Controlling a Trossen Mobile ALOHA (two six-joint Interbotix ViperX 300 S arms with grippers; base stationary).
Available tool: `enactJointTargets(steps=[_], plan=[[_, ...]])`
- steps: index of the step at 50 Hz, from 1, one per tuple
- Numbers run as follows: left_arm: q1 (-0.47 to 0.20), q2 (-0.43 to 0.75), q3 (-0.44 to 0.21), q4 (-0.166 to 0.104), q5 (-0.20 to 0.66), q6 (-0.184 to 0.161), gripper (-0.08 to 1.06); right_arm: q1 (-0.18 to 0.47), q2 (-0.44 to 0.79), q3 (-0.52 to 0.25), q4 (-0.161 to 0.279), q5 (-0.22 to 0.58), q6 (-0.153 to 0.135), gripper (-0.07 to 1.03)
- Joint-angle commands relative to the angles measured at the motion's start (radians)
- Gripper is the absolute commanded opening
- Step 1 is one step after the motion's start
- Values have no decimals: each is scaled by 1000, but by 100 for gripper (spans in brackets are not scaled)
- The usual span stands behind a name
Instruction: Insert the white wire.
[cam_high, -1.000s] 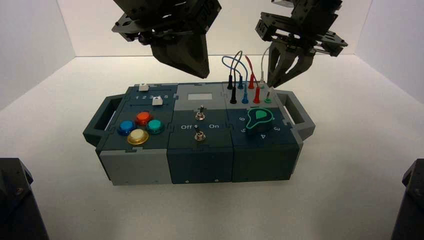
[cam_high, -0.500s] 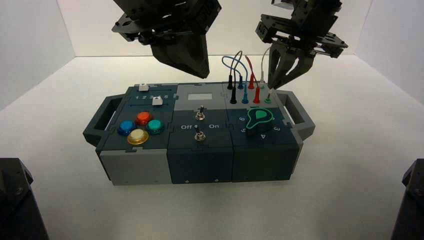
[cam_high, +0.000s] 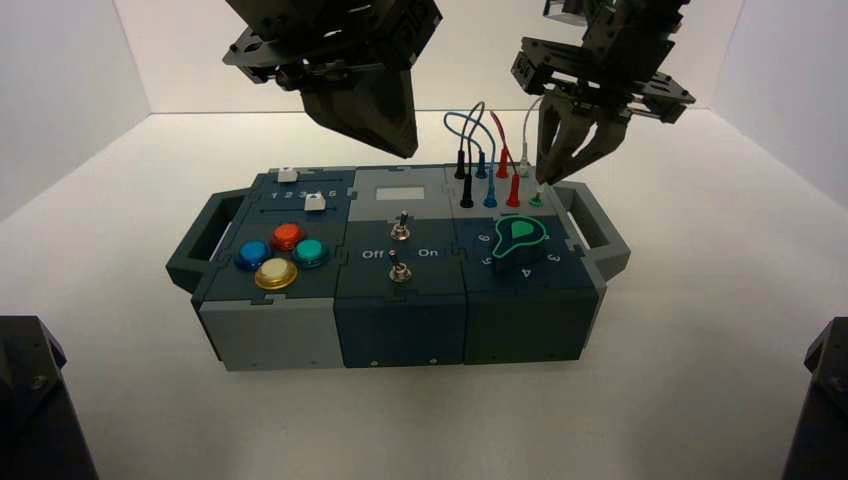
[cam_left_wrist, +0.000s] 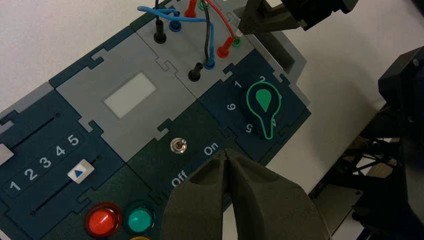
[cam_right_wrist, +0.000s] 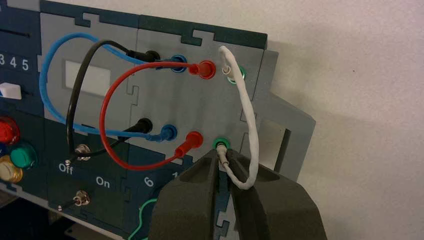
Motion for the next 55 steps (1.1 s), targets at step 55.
enactJointTargets(steps=[55], plan=[[-2, -6, -25, 2, -6, 2, -3, 127, 28, -8, 15, 5, 14, -2]])
